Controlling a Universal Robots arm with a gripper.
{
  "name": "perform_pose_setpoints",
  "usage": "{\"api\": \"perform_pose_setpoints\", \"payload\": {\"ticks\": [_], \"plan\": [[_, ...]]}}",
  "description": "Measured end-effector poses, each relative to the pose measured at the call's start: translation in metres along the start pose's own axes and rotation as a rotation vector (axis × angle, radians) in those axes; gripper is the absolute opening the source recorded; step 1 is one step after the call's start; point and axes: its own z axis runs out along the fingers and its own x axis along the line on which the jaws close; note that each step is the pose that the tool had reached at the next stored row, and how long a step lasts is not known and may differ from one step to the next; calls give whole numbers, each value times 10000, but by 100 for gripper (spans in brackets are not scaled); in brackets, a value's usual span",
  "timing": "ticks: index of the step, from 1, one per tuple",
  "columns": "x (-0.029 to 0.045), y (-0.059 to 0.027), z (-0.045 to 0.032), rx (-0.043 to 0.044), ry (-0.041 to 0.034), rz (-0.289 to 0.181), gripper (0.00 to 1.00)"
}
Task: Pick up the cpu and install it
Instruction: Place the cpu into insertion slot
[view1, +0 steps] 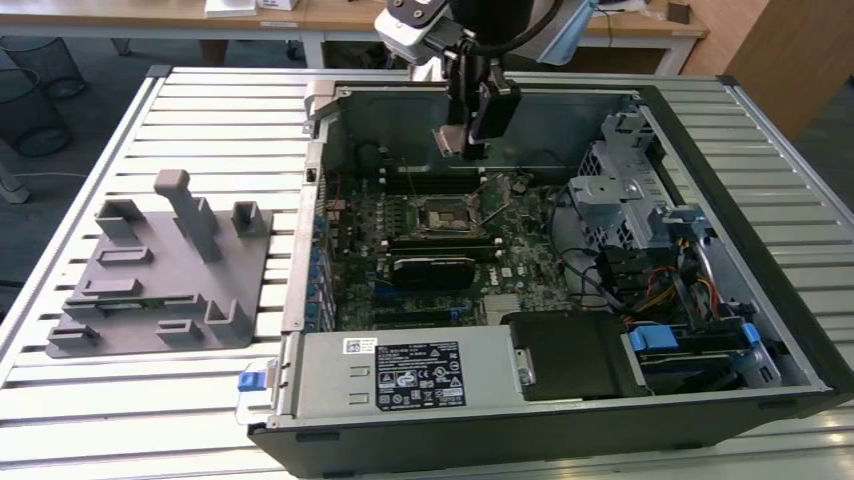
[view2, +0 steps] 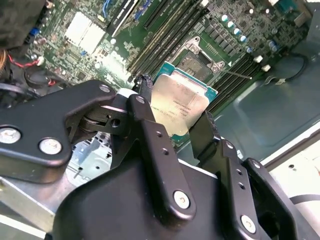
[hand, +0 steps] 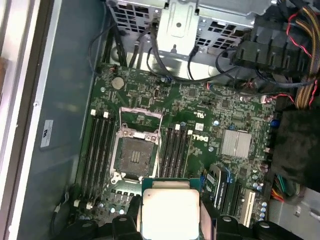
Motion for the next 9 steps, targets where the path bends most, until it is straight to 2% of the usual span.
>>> {"api": "perform_pose_setpoints", "payload": {"ticks": [6, 9], "plan": [[12, 2, 17, 8, 0, 684, 54], [44, 7, 37, 9, 1, 773, 54]]}}
